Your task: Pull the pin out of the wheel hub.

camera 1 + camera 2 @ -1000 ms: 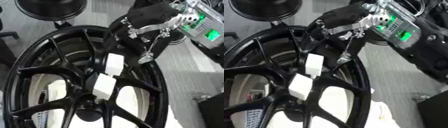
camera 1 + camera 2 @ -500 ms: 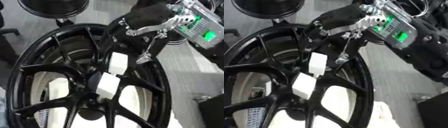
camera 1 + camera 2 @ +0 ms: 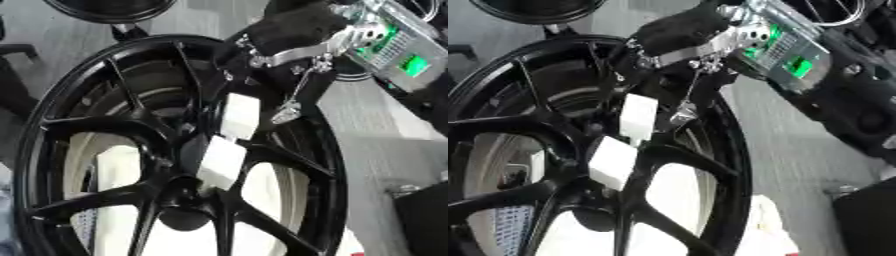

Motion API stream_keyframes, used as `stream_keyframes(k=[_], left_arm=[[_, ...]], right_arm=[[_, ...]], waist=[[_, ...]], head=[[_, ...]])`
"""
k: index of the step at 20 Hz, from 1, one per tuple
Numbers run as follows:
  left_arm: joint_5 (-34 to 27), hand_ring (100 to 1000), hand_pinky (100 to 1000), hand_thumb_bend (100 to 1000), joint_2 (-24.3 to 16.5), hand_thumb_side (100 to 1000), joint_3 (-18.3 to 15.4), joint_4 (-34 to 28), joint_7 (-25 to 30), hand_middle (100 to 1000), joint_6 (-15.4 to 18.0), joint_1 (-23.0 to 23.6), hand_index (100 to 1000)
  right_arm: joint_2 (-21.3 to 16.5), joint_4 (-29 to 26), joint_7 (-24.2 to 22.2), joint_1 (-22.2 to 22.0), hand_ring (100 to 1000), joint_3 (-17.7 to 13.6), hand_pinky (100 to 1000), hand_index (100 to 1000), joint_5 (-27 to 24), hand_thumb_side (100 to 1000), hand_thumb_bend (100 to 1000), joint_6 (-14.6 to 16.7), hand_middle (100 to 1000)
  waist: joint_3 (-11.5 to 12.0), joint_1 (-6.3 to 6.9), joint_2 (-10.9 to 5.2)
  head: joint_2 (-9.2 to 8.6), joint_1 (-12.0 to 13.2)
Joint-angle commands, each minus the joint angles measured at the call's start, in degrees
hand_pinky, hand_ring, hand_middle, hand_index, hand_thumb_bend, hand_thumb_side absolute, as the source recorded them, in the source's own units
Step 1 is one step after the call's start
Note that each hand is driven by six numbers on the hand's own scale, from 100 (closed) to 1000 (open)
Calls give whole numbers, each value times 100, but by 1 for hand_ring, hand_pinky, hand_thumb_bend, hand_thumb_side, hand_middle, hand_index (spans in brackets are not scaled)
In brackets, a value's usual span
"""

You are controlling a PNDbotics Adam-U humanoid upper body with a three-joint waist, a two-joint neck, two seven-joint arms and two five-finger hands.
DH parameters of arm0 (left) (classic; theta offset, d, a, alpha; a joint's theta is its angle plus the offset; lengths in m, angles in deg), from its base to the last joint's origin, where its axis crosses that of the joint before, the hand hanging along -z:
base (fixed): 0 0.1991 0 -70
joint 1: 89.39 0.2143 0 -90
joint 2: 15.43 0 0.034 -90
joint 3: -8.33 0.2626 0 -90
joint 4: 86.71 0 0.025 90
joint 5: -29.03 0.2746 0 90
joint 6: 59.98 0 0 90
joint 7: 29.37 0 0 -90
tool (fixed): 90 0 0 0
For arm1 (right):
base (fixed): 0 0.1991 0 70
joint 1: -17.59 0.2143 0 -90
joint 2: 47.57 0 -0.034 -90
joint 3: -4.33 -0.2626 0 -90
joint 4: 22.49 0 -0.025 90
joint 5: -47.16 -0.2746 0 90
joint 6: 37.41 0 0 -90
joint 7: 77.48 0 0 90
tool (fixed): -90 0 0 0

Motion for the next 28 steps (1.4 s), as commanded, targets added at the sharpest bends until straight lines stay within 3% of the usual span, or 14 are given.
stream_keyframes(k=[1, 12, 18, 28], left_arm=[[15, 743, 850, 100, -47, 617, -84, -93, -22, 619, -25, -58, 855], [-1, 743, 851, 100, 3, 623, -103, -93, -29, 618, -91, -70, 855], [-13, 743, 852, 100, 28, 624, -92, -93, -6, 617, -91, -81, 855], [-12, 728, 853, 100, 50, 628, -105, -93, -4, 613, -85, -70, 854]], right_arm=[[-365, -338, -283, -84, 876, -165, 903, 853, -178, 100, 311, 234, 816], [-513, -698, -632, -264, 860, -231, 897, 829, -491, 100, 276, 81, 780], [-507, -635, -542, -269, 868, -269, 904, 857, -301, 100, 373, 107, 808], [-515, -586, -386, -307, 873, -284, 906, 860, -6, 100, 403, 235, 812]], waist=[[16, 46, -92], [60, 13, -122], [113, -4, -138], [127, -35, -94]], head=[[17, -17], [44, -55], [-30, -73], [-164, -56]])
